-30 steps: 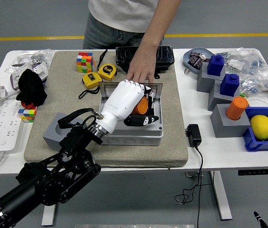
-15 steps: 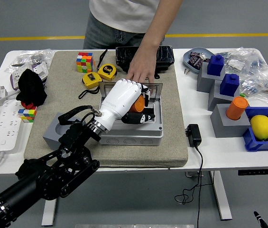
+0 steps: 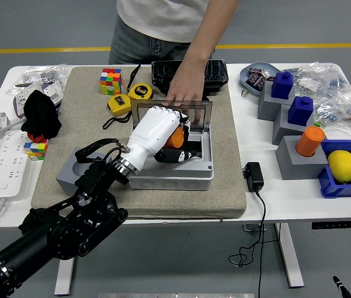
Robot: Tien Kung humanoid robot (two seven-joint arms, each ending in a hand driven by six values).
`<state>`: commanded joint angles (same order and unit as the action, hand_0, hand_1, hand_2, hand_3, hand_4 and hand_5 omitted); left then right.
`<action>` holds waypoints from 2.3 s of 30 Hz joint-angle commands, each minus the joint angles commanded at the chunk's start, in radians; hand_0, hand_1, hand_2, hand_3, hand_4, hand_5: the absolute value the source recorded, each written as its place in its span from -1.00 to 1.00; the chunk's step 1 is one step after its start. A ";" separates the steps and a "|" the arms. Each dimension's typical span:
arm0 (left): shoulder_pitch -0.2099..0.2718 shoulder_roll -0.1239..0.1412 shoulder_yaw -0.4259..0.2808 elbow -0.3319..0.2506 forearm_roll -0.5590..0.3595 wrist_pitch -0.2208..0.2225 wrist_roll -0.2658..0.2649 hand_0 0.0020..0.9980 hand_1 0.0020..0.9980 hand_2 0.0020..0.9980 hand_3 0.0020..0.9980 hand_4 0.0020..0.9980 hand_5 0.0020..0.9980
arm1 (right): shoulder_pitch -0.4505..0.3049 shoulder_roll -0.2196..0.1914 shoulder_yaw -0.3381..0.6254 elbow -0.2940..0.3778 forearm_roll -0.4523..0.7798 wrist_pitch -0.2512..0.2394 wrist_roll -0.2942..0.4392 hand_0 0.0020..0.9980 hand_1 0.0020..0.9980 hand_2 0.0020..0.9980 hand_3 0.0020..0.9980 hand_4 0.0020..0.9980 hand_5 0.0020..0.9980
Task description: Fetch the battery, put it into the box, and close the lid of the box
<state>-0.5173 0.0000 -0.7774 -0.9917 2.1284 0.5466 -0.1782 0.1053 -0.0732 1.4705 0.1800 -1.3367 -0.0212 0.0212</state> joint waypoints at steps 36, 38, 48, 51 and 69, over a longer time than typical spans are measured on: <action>0.023 0.000 -0.044 -0.080 -0.004 -0.021 -0.029 -0.02 0.33 0.20 0.21 0.97 -0.12 | -0.005 0.001 -0.001 0.000 0.004 0.001 0.001 0.71 0.49 0.45 0.52 1.00 1.00; 0.021 0.000 -0.041 -0.103 -0.003 -0.015 -0.032 -0.02 0.33 0.20 0.21 0.97 -0.12 | -0.005 0.001 0.000 0.000 0.002 0.001 0.000 0.71 0.49 0.45 0.52 1.00 1.00; -0.018 0.000 -0.057 -0.171 0.012 0.006 -0.036 -0.14 0.24 0.15 0.17 0.96 -0.12 | -0.001 0.000 0.001 0.000 0.002 0.001 0.000 0.71 0.49 0.45 0.53 1.00 1.00; -0.037 0.000 -0.078 -0.152 0.070 -0.036 0.026 0.42 0.59 0.51 0.45 1.00 0.05 | 0.000 0.000 0.000 0.000 0.004 0.001 0.000 0.71 0.49 0.45 0.53 1.00 1.00; -0.042 0.000 -0.113 -0.266 0.141 -0.466 0.585 0.89 0.94 0.81 0.77 1.00 0.80 | 0.000 0.000 0.001 0.000 0.004 0.000 0.001 0.71 0.49 0.44 0.53 1.00 1.00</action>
<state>-0.5593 0.0000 -0.8902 -1.2574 2.2689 0.0803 0.4064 0.1049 -0.0733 1.4712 0.1800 -1.3325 -0.0216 0.0219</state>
